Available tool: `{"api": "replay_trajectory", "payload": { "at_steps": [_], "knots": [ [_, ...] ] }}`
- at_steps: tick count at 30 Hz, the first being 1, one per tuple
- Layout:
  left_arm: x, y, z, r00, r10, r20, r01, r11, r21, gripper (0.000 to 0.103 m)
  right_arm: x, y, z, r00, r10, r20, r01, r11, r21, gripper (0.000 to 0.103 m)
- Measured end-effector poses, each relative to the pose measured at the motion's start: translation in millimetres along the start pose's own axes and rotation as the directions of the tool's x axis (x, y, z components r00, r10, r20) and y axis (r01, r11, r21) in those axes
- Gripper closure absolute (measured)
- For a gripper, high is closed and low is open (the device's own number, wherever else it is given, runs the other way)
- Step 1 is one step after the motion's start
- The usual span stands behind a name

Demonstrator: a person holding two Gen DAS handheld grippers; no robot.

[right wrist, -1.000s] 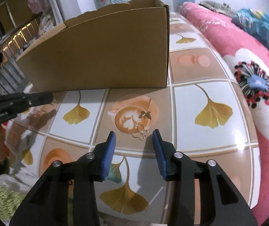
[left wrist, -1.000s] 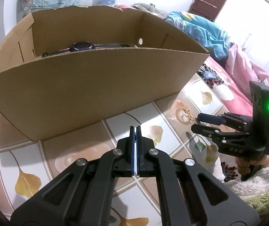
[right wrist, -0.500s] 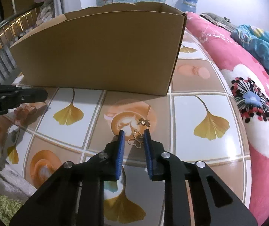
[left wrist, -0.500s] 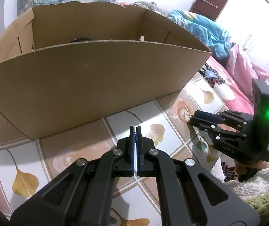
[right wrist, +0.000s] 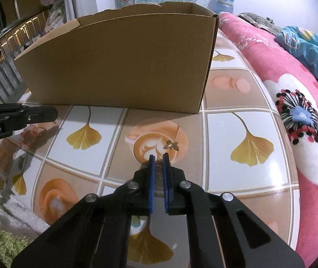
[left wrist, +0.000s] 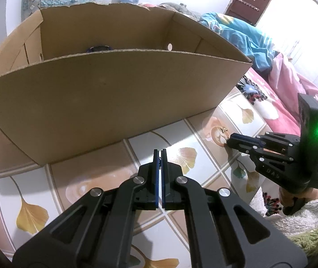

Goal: Organize jewelry

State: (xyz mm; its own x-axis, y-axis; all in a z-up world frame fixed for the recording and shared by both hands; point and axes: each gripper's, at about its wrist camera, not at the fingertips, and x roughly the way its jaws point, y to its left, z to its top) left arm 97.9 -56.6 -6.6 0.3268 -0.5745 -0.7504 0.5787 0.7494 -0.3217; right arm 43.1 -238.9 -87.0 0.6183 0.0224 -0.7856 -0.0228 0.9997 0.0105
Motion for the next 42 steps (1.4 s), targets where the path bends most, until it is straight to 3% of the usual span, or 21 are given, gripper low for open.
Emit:
{"api": "replay_trajectory", "payload": {
  "at_steps": [7,9,11,17,22,24,30,40,42],
  "knots": [
    [-1,2,0,1.0,0.0,-0.003,0.0,1.0,-0.003,0.102,-4,0,0,1.0,0.003,0.001,-0.003,1.0,-0.004,0.094],
    [-1,2,0,1.0,-0.002,-0.004,0.002,1.0,-0.004,0.102,-5,2,0,1.0,-0.02,-0.004,0.02,1.0,-0.014,0.079],
    [-1,2,-1,1.0,-0.002,-0.004,0.002,1.0,-0.004,0.102,-5,2,-1,1.0,-0.026,-0.005,0.026,0.999,-0.019,0.074],
    [0,3,-1,1.0,-0.001,-0.006,0.001,1.0,-0.005,0.102,0,6,-2,0.998,-0.056,-0.011,0.056,0.998,-0.023,0.074],
    [0,3,-1,1.0,-0.003,-0.008,0.003,1.0,-0.008,0.102,3,2,0,0.999,-0.046,-0.016,0.046,0.999,0.014,0.077],
    [1,4,-2,1.0,-0.004,-0.009,0.004,1.0,-0.01,0.102,3,3,1,0.999,-0.04,-0.019,0.041,0.999,0.018,0.087],
    [1,4,-2,1.0,-0.002,-0.007,0.002,1.0,-0.009,0.102,3,5,2,1.0,-0.027,-0.017,0.027,1.0,0.011,0.096],
    [1,4,-1,1.0,0.0,-0.004,0.0,1.0,-0.011,0.102,-7,1,2,1.0,-0.019,0.01,0.018,0.999,0.027,0.096],
    [1,4,-1,1.0,0.0,-0.004,0.0,1.0,-0.013,0.102,-10,-2,3,0.999,-0.047,0.016,0.046,0.999,0.023,0.096]
  ]
}}
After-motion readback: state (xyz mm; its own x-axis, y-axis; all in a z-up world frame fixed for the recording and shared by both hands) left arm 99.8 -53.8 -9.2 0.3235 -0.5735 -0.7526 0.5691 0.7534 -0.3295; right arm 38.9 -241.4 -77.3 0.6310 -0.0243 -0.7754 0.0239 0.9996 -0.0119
